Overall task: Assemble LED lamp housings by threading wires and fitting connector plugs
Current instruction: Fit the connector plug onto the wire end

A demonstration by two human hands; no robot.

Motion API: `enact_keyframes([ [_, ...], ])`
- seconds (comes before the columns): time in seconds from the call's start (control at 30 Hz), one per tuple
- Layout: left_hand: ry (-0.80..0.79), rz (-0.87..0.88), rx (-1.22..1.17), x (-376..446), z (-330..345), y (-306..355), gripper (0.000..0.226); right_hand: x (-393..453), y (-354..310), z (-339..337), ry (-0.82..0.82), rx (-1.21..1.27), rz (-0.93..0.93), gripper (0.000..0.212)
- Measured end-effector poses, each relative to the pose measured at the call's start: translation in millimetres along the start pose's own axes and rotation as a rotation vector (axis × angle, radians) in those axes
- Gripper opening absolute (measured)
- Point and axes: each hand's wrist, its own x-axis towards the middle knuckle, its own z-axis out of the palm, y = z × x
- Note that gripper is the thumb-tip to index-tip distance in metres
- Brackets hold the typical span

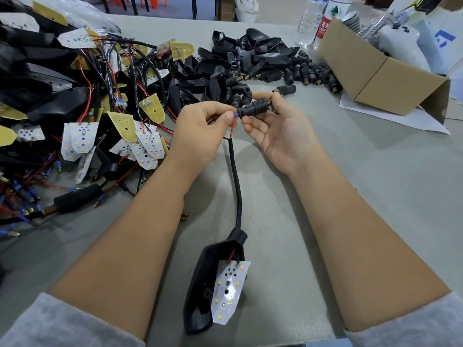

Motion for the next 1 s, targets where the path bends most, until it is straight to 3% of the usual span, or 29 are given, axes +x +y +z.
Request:
enact_keyframes([
  [0.3, 0.061, -0.103, 0.034, -0.1, 1.2, -2.4, 0.014, -1.2, -1.2, 1.3, -0.014, -0.012, -0.006, 0.033],
  [0.53, 0.03, -0.049, -0.02, -0.3, -0.7, -1.3, 0.022, -2.8, 1.2, 2.7, -0.059, -0.095, -0.052, 0.014],
  [0.73, 0.075, -0.189, -0.111, 2.3, 1.5, -3.0, 0.019, -2.5, 1.5, 4.2, -0.024, -0.056, -0.061, 0.015],
  [0.87, 0.091, -0.074, -0.003, 1.2, -0.9, -2.9, 0.022, -4.8, 1.3, 5.1, -0.045, -0.094, -0.071, 0.015],
  [1.0, 0.093, -0.025, -0.053, -0.4, -2.1, -1.6, 0.023, -5.9, 1.9, 5.6, -0.06, -0.17, -0.08, 0.014],
])
